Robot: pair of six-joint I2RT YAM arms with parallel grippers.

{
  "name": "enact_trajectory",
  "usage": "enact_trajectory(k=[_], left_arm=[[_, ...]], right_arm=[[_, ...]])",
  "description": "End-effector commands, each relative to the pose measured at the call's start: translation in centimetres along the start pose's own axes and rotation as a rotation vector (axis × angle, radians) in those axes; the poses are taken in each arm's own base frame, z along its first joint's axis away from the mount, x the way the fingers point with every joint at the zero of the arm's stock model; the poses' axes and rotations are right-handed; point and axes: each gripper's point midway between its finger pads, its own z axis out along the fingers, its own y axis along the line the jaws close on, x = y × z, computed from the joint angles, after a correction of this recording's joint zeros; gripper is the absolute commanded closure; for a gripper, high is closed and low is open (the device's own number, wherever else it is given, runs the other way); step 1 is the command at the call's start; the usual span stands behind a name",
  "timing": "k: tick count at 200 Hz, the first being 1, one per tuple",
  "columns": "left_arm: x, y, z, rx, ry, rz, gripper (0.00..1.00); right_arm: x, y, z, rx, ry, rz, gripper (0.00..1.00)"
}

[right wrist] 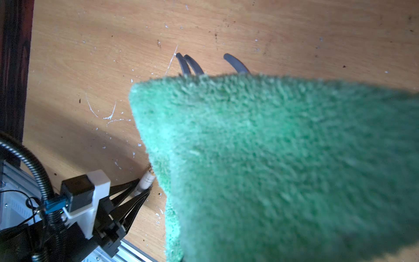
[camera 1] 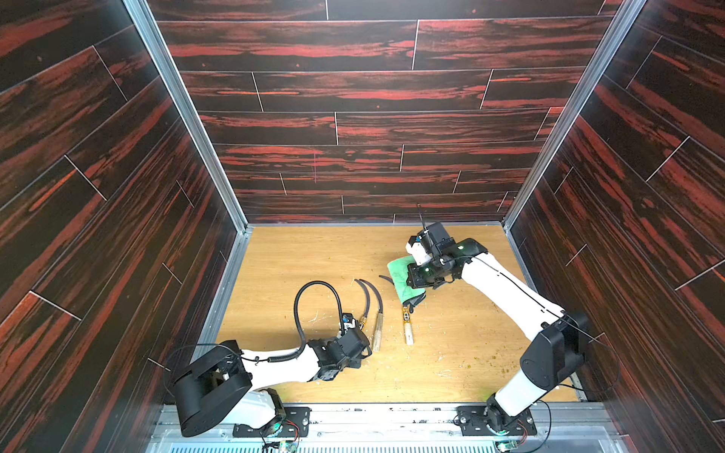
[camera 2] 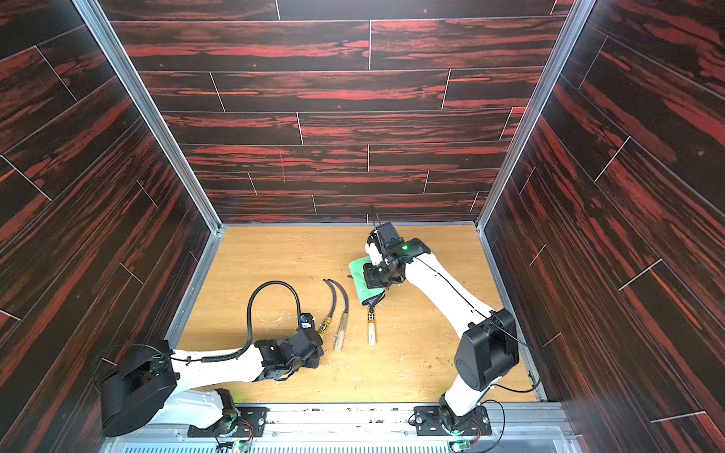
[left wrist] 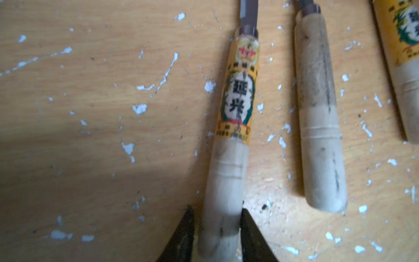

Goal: Wipe small sickles with rags
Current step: Pick up the small sickle from the center of the board, then wipe the small sickle.

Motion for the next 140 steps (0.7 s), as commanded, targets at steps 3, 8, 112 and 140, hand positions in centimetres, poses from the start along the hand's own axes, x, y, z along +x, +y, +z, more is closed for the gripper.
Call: enact_trajectory(k=[3,8,112,140], left_arm=[[2.9,1.9,0.8,-0.053,0.092,0.02,0.73],[2.9,1.9,0.8,-0.053,0.092,0.021,0.75],[2.3,1.8,-1.9,0.044,0.019,0.087,0.84],[1.9,1.5,-2.4,0.07,-0.002,0.095,0.84]], right_arm=[[0.0,0.3,0.7,0.005,0.029,0.005,0.89],[0.1,0.3,0.8,0.006,0.034,0.006,0.89],[0.8,8.8,6.4,-0.291,0.179,-0.162,0.92],[2.8,11.4,8.7,-0.366,0.261,-0.192,0.93]])
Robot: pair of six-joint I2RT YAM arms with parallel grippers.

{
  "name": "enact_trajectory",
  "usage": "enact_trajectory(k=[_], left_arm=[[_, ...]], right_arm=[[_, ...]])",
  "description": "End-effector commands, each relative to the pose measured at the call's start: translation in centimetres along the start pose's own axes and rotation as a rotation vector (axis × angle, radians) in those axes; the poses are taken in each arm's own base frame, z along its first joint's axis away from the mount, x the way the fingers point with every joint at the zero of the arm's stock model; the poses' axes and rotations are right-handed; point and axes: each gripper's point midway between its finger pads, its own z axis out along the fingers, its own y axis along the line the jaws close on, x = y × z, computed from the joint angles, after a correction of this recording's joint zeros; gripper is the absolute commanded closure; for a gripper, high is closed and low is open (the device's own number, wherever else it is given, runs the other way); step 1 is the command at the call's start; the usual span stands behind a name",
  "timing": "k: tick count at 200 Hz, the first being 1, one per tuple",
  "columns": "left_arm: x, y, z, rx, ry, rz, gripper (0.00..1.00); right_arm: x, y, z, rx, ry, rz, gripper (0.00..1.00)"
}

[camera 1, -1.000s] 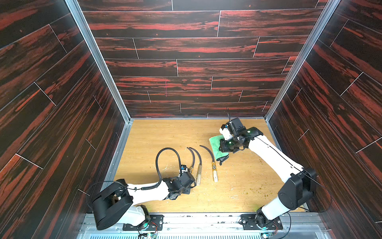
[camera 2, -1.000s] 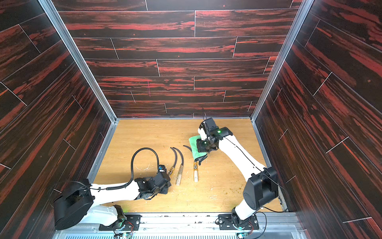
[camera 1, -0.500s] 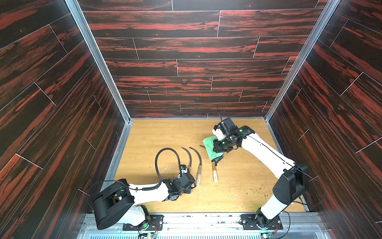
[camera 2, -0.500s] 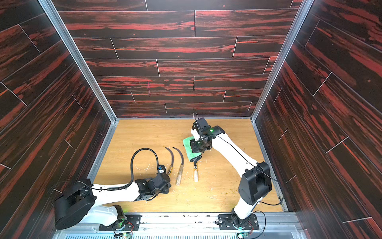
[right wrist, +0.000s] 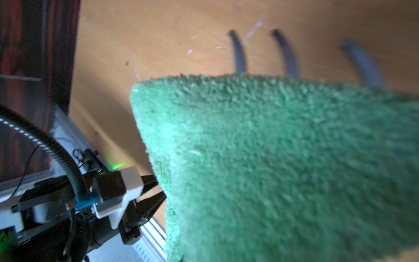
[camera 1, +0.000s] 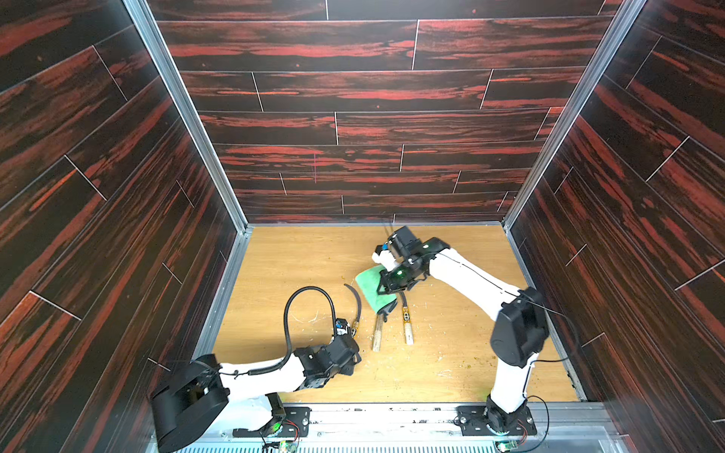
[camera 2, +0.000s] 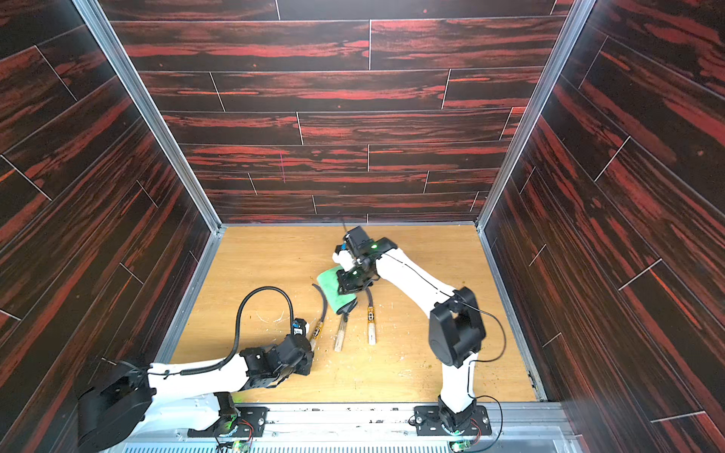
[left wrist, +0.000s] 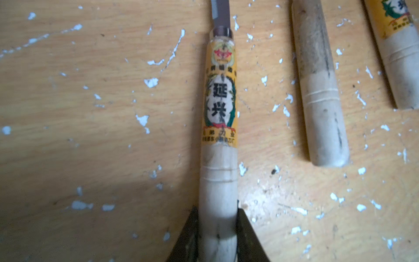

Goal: Wipe small sickles with rags
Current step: Wipe the small sickle.

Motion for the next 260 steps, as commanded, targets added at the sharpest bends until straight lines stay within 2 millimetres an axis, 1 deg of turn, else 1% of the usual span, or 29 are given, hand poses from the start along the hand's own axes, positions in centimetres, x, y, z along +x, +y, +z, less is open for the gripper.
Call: enact_trajectory(k=[1,27,60,85,117,145,165,181,202,235,260], left_arm=[[0.3,0.1,-0.5,0.009,0.004,0.039,0.84],[0.4,0.1,-0.3,0.014,0.002,0.029,0.85],[0.0,0.0,-0.5,0.02,-0.016,0.018,0.85],[-0.8,-0.1,-0.8,0.021,-0.054,-0.005,0.86],[-1.2,-0.2,-0.7,0.027,-0.08,-0.03,0.86],[-1.1,-0.5,-0.3,0.037,-0.073,-0.029,0.87],[-1.1,-0.6,-0.1,0.039,-0.073,-0.029,0.87],[-1.3,-0.7,0.0,0.035,-0.076,-0.029,0.87],[-1.5,-0.9,0.1,0.038,-0.083,-0.031,0.87],[-1.9,-1.1,-0.4,0.053,-0.098,-0.045,0.88],[-1.9,-0.9,-1.0,0.061,-0.108,-0.053,0.88]], right_arm=[[0.9,2.3,3.1,-0.102,0.079,-0.039,0.94],[2.3,4.0,5.9,-0.169,0.138,-0.051,0.95],[3.9,5.2,8.2,-0.204,0.19,-0.046,0.95],[5.4,5.4,9.5,-0.235,0.221,-0.003,0.96],[7.1,4.9,11.2,-0.229,0.259,0.032,0.97],[7.7,5.0,12.1,-0.229,0.284,0.031,0.97],[7.8,5.8,12.7,-0.258,0.296,0.027,0.97],[8.3,6.3,13.4,-0.278,0.319,0.027,0.97],[9.1,5.5,14.8,-0.263,0.351,0.056,0.98],[9.5,2.9,16.8,-0.199,0.367,0.108,0.99],[9.3,0.8,17.4,-0.145,0.367,0.141,1.0]])
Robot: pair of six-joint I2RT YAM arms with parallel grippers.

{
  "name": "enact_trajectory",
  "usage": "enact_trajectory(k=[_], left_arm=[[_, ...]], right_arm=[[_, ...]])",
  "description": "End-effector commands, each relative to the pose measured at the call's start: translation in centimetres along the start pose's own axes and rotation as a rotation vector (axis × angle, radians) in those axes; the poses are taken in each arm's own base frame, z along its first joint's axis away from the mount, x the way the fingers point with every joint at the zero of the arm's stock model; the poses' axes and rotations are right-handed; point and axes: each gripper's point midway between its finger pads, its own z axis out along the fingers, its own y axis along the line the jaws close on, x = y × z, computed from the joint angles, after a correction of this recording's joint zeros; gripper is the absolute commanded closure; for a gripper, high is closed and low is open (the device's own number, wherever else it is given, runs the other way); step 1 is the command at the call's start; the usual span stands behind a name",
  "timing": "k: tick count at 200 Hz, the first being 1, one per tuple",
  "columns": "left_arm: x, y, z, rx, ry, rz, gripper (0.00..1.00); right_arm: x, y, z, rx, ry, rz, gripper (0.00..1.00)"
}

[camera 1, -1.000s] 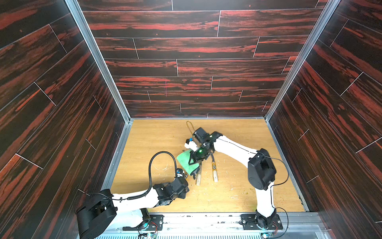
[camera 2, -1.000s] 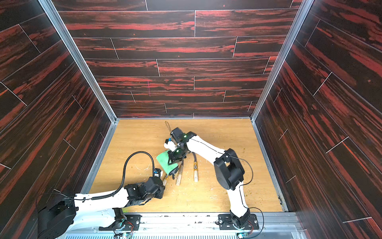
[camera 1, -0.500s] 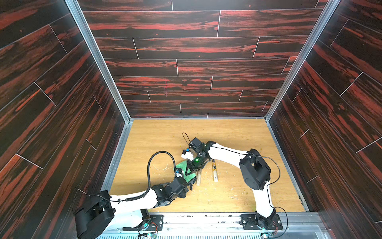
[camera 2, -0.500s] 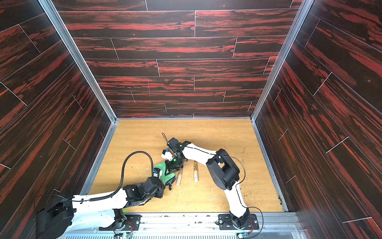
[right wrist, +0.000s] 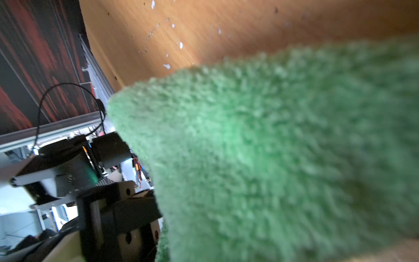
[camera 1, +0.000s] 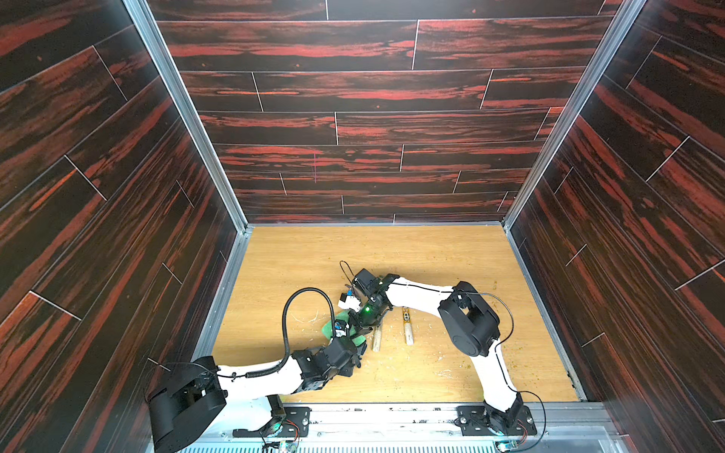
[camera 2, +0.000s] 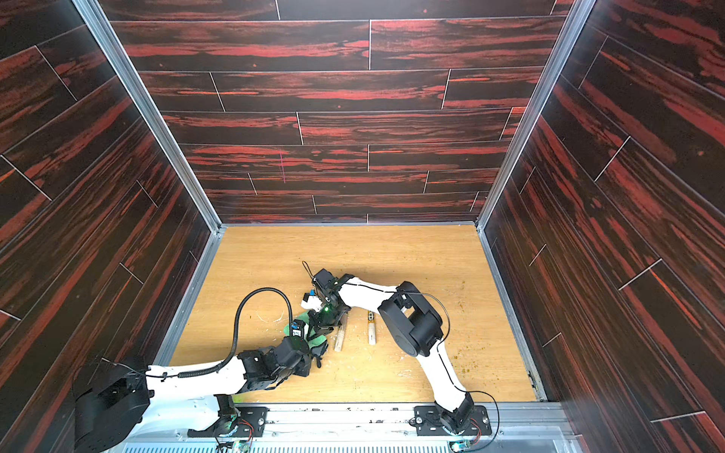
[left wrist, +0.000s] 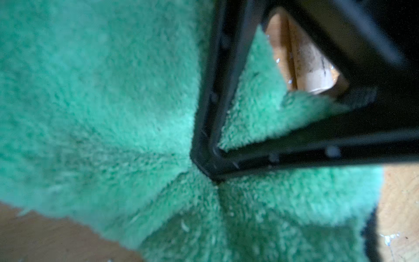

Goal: Wipe small sickles with rags
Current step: Wipe the small sickle.

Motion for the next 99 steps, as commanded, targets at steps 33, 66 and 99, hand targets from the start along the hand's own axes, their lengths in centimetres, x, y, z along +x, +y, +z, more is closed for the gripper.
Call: enact_trajectory(k=[33,66,99], left_arm=[[-1.6,-0.5,-1.7,0.05,-0.086,-0.049,0.89],[-0.9,0.1,-1.8,0.053,-0.076,-0.069,0.89],[-0.5,0.4,-2.1,0.055,-0.07,-0.078,0.89]], right_arm=[[-0.8,-8.4,1.2,0.182,0.0,0.141,1.0],[-2.1,-10.3,-0.5,0.245,-0.041,0.153,1.0],[-3.8,-10.6,-2.5,0.285,-0.09,0.132,1.0]])
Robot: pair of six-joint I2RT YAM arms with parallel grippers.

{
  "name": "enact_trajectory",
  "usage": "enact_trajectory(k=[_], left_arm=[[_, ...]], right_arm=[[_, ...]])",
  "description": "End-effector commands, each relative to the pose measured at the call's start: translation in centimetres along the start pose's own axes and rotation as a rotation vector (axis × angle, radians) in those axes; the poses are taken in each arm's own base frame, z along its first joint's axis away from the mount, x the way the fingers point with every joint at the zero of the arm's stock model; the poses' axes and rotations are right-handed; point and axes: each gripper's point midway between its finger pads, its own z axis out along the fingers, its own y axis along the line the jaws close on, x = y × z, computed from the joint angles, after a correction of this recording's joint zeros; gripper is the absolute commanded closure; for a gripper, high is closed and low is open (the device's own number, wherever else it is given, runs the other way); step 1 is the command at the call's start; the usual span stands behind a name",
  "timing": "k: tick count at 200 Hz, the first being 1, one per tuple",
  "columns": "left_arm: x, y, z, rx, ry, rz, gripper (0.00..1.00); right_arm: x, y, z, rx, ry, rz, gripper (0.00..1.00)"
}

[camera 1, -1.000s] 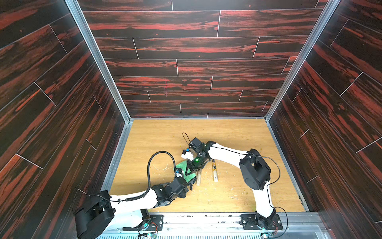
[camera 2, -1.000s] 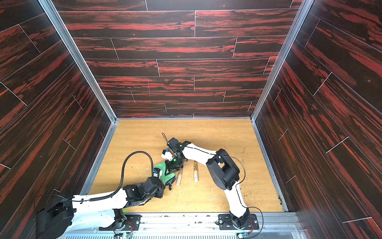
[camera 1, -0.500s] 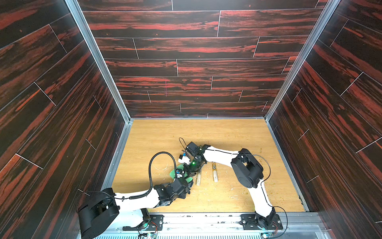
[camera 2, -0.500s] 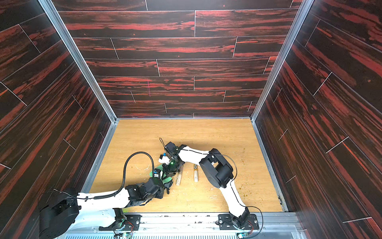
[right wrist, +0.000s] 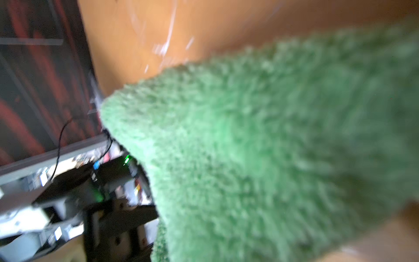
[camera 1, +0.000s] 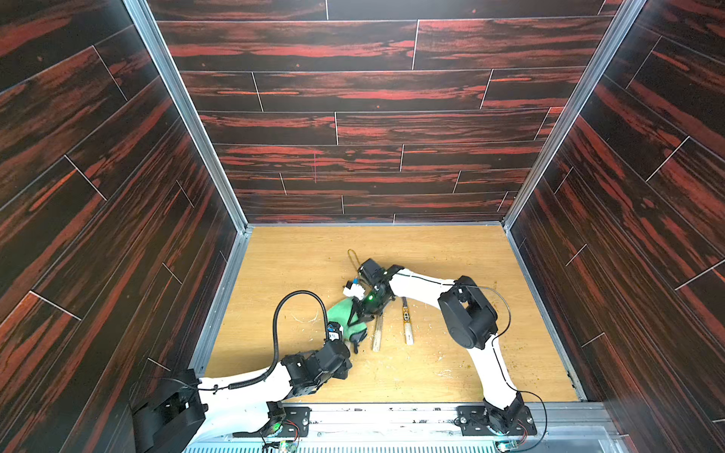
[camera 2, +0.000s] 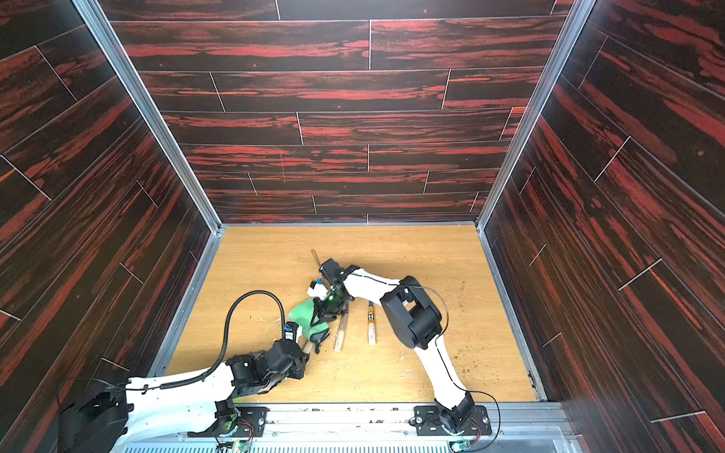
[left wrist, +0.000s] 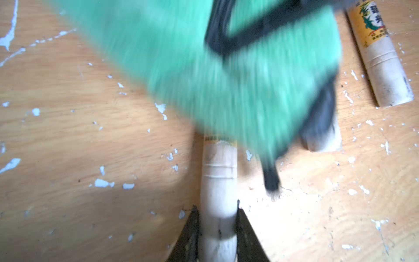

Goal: Wipe small sickles with rags
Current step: Wipe the small sickle.

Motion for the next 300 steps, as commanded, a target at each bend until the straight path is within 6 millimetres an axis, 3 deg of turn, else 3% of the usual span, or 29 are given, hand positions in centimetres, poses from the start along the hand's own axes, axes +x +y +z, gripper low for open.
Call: enact_trajectory(k=[1,23,51,83,126,147,202,227,265,300], left_arm=[[-0.8,-0.4,-0.6,0.028,-0.037,-0.049,0.89],[-0.8,-0.4,-0.7,0.032,-0.04,-0.052,0.89],[-0.7,-0.4,-0.5,0.024,-0.034,-0.051,0.89],[-0.5,-0.6,0.4,0.017,-0.019,-0.048,0.91],[-0.4,-1.1,1.4,0.017,0.0,-0.049,0.93],[-0.6,-1.3,1.4,0.018,-0.006,-0.048,0.92],[-0.9,-1.2,1.1,0.022,-0.027,-0.062,0.93],[-1.0,-1.1,1.0,0.021,-0.035,-0.069,0.93],[-0.9,-1.1,1.0,0.026,-0.032,-0.071,0.93],[-0.5,-0.9,1.0,0.029,-0.028,-0.081,0.92]], right_arm=[[0.3,-6.9,1.2,0.227,0.025,0.067,1.0],[-1.0,-6.1,-0.2,0.241,-0.017,0.025,1.0],[-1.5,-3.1,-2.9,0.213,-0.076,-0.047,1.0],[-0.5,0.7,-6.2,0.152,-0.136,-0.123,1.0],[1.5,4.3,-8.0,0.132,-0.161,-0.2,1.0],[2.6,4.4,-6.9,0.12,-0.125,-0.183,1.0],[6.5,2.7,0.5,0.117,0.055,-0.128,1.0],[7.6,2.1,2.7,0.095,0.092,-0.095,1.0],[7.2,0.7,3.8,0.122,0.108,-0.071,1.0],[5.5,-1.3,4.0,0.141,0.106,-0.02,1.0]])
